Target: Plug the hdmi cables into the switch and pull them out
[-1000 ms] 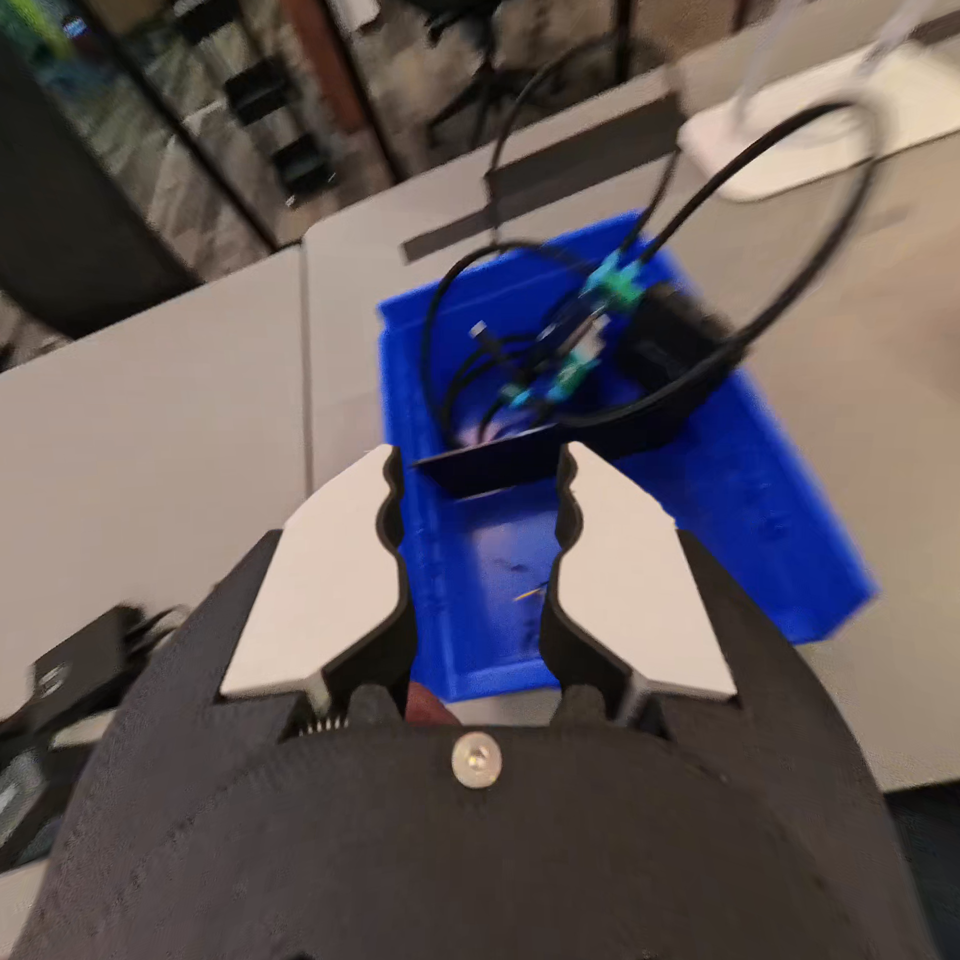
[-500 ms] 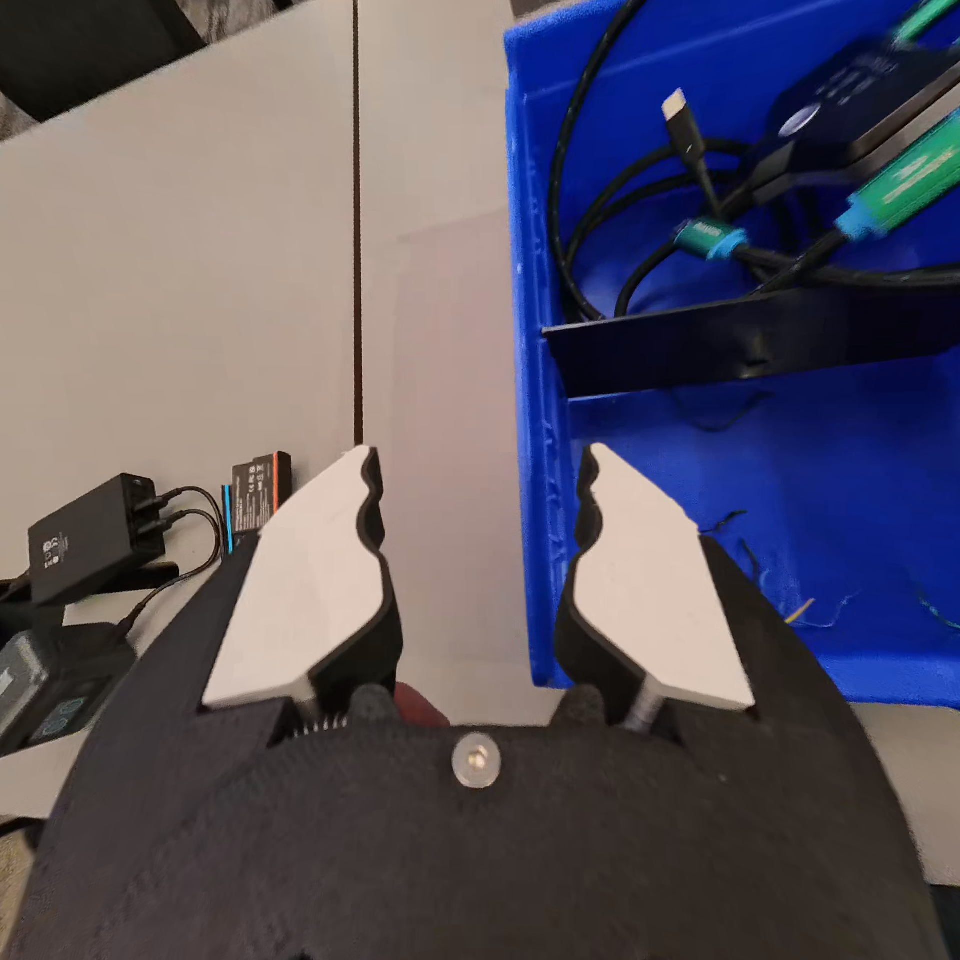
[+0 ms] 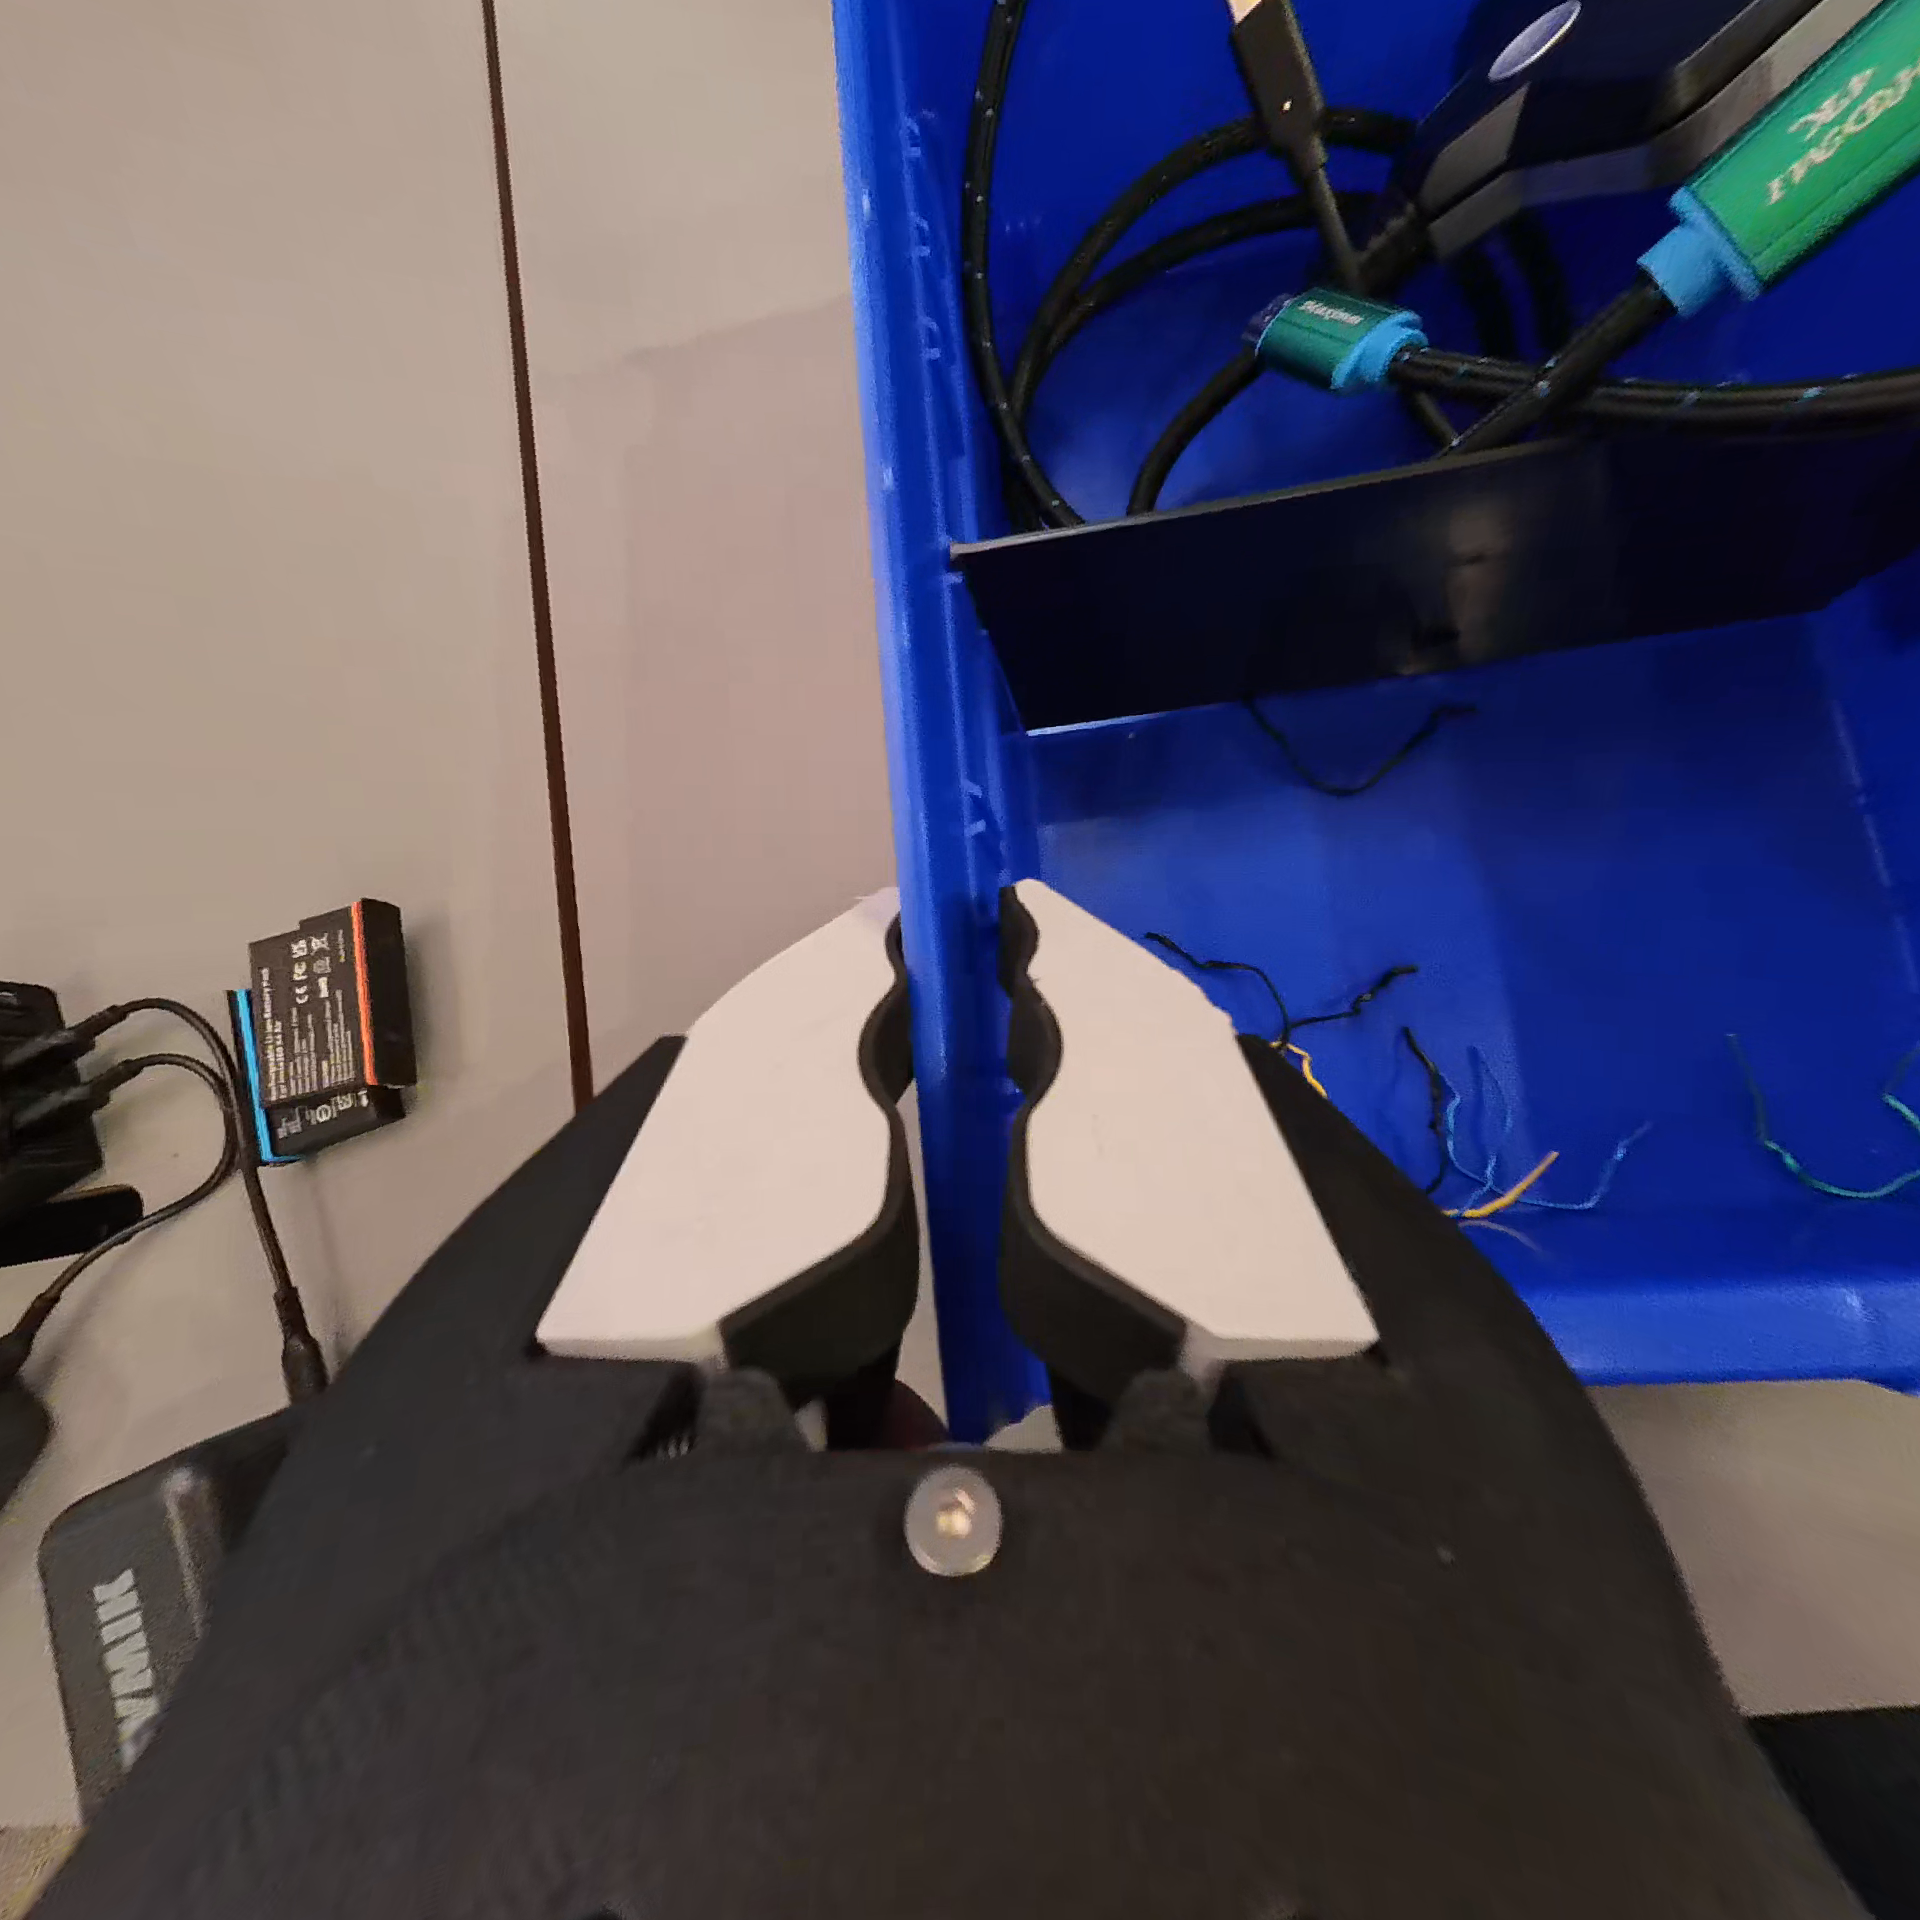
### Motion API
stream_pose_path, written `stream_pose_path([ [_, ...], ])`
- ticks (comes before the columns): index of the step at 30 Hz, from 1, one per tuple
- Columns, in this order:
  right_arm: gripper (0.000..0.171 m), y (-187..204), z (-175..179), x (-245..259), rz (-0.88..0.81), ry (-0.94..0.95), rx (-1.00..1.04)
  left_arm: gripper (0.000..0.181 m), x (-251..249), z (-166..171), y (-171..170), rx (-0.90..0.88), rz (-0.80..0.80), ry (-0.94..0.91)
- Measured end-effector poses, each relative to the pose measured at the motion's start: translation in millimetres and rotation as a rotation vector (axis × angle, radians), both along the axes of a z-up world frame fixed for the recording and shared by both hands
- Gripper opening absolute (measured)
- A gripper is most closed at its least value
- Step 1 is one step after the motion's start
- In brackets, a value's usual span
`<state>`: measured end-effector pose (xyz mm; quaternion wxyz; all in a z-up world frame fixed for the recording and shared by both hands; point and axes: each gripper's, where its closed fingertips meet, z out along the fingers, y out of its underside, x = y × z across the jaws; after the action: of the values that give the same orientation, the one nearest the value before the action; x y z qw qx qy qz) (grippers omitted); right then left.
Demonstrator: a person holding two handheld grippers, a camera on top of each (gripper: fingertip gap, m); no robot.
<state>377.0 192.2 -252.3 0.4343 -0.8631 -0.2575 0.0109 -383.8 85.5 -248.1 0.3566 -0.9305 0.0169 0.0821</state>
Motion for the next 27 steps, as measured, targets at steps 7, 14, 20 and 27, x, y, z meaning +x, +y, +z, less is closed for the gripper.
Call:
stream_pose_path([
  [7,0.007,1.1,-0.5,11.9,-0.007,0.025,-0.015,0.009,1.9,0.0,-14.0,0.007,-0.016,-0.032],
  [14,0.005,1.1,0.4,29.7,-0.03,0.016,-0.021,0.007,-8.8,0.7,-30.2,0.012,-0.022,-0.052],
  [20,0.004,-0.7,0.4,50.5,-0.072,0.006,-0.023,0.007,-20.5,0.3,-37.8,-0.005,-0.057,-0.066],
  [27,0.004,-3.2,0.4,76.5,-0.123,0.01,-0.023,0.007,-26.3,0.0,-43.4,-0.011,-0.066,-0.07],
])
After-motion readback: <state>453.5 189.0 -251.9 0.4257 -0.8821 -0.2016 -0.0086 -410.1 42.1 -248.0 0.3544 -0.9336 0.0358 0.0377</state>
